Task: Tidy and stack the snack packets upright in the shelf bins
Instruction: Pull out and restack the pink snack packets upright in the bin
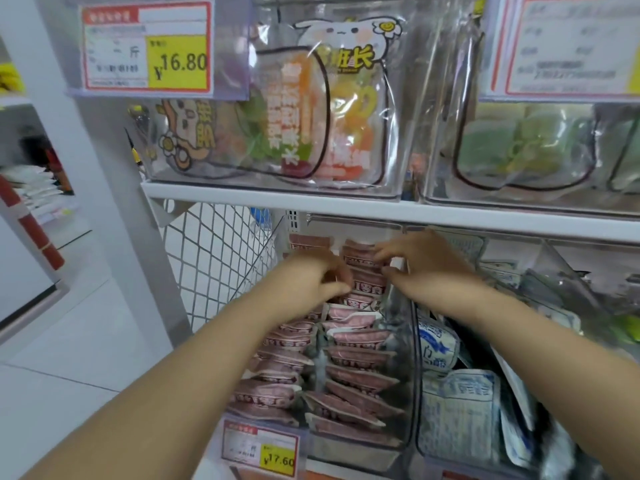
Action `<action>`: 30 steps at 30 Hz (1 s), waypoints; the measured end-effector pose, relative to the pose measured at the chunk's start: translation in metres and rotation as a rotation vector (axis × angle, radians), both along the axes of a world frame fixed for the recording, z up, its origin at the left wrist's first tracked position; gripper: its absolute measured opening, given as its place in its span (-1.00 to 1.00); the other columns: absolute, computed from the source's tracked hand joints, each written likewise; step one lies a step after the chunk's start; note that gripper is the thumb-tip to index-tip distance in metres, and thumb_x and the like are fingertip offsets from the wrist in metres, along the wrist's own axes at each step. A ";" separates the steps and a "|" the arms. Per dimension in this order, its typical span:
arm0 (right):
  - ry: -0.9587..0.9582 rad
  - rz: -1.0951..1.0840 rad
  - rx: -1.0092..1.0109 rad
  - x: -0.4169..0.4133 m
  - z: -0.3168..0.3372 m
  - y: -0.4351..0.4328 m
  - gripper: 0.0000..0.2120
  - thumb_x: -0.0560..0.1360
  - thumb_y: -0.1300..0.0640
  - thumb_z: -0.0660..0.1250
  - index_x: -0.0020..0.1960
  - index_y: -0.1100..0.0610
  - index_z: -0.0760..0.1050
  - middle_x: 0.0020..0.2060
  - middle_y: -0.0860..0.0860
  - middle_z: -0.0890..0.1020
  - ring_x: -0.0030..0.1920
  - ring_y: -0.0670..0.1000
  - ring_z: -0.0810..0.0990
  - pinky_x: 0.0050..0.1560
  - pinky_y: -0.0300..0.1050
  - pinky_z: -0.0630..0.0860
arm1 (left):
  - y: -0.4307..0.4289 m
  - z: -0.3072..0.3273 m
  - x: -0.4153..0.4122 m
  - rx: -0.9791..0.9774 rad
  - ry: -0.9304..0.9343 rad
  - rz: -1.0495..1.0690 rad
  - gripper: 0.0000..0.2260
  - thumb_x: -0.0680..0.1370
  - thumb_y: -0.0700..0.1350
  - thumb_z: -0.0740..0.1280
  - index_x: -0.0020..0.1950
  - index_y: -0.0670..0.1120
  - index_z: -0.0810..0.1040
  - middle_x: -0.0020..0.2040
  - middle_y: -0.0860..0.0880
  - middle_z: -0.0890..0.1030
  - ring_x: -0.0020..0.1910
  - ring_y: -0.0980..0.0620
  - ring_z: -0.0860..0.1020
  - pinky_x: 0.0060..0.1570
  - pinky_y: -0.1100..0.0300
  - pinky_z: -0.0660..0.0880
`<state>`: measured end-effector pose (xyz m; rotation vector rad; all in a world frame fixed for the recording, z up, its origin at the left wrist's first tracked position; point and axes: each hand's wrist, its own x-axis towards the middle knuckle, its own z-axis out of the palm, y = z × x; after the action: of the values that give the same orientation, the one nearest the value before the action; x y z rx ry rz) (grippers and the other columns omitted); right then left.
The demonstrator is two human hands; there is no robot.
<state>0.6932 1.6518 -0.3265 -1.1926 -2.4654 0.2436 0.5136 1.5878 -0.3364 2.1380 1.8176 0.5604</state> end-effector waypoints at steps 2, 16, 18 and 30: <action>-0.085 0.034 0.011 0.005 0.001 -0.013 -0.86 0.50 0.02 0.29 0.02 -0.12 0.60 -0.05 -0.23 0.61 0.01 -0.14 0.53 0.45 -0.04 0.12 | -0.004 -0.002 -0.004 -0.051 0.229 -0.052 -0.85 0.52 -0.05 0.36 0.08 0.05 0.60 0.03 0.12 0.61 -0.03 0.14 0.54 0.03 0.24 0.45; -0.152 0.124 0.037 0.026 -0.002 -0.027 -0.74 0.56 0.03 0.17 0.01 0.01 0.63 0.04 -0.07 0.62 0.34 -0.09 0.35 0.44 -0.16 -0.23 | 0.023 -0.022 0.021 0.161 0.459 -0.020 -0.88 0.56 -0.15 0.25 -0.01 -0.09 0.58 -0.11 -0.05 0.61 -0.15 -0.05 0.54 -0.13 0.12 0.49; -0.160 0.137 0.044 0.026 -0.007 -0.025 -0.71 0.56 0.05 0.14 -0.04 0.12 0.62 0.00 0.01 0.64 0.31 -0.06 0.37 0.39 -0.24 -0.25 | 0.024 -0.027 0.021 0.106 0.423 -0.011 -0.82 0.59 -0.09 0.23 0.00 -0.15 0.57 -0.10 -0.09 0.60 -0.12 -0.08 0.54 -0.11 0.11 0.47; -0.007 0.160 -0.070 0.026 -0.004 -0.050 -0.78 0.54 0.08 0.23 -0.06 0.09 0.65 -0.11 -0.04 0.66 -0.10 -0.04 0.58 -0.01 -0.05 0.50 | -0.024 0.004 0.018 0.132 0.082 0.022 -0.89 0.53 -0.02 0.34 0.02 0.04 0.62 -0.02 0.13 0.64 -0.06 0.14 0.57 0.03 0.14 0.51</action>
<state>0.7195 1.6014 -0.3301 -1.0254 -2.5801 0.3735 0.5320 1.5641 -0.3327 2.2599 1.8983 0.6224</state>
